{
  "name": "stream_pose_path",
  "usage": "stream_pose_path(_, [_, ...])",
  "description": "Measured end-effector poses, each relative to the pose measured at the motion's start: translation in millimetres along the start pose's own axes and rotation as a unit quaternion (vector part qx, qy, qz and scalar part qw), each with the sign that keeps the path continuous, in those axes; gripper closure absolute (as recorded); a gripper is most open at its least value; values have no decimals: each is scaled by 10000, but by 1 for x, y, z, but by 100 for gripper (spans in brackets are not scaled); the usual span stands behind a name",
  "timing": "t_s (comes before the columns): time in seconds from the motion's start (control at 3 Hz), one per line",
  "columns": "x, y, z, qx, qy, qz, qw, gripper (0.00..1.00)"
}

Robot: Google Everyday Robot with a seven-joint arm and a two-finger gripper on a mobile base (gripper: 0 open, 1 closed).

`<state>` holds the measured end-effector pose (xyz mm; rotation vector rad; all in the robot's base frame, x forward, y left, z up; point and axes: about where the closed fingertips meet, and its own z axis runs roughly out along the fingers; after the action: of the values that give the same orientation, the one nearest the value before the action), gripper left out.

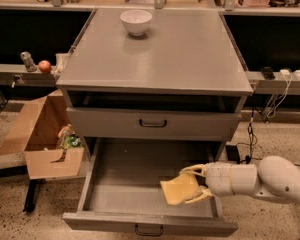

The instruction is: Pick sponge from middle drawer and place on counter

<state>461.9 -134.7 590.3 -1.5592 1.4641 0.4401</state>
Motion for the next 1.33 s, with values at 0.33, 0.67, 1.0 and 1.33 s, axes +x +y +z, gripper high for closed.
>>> stream_pose_path(0.33, [0,0,1,-7,-9,8,10000,100])
stream_pose_path(0.67, [-26,-33,-19,99,110,8,9999,100])
stream_pose_path(1.0, [-66,-88,-62,311,346,-8,9989,100])
stream_pose_path(1.33, [-103,-160,-121,779,530,-48,9955,100])
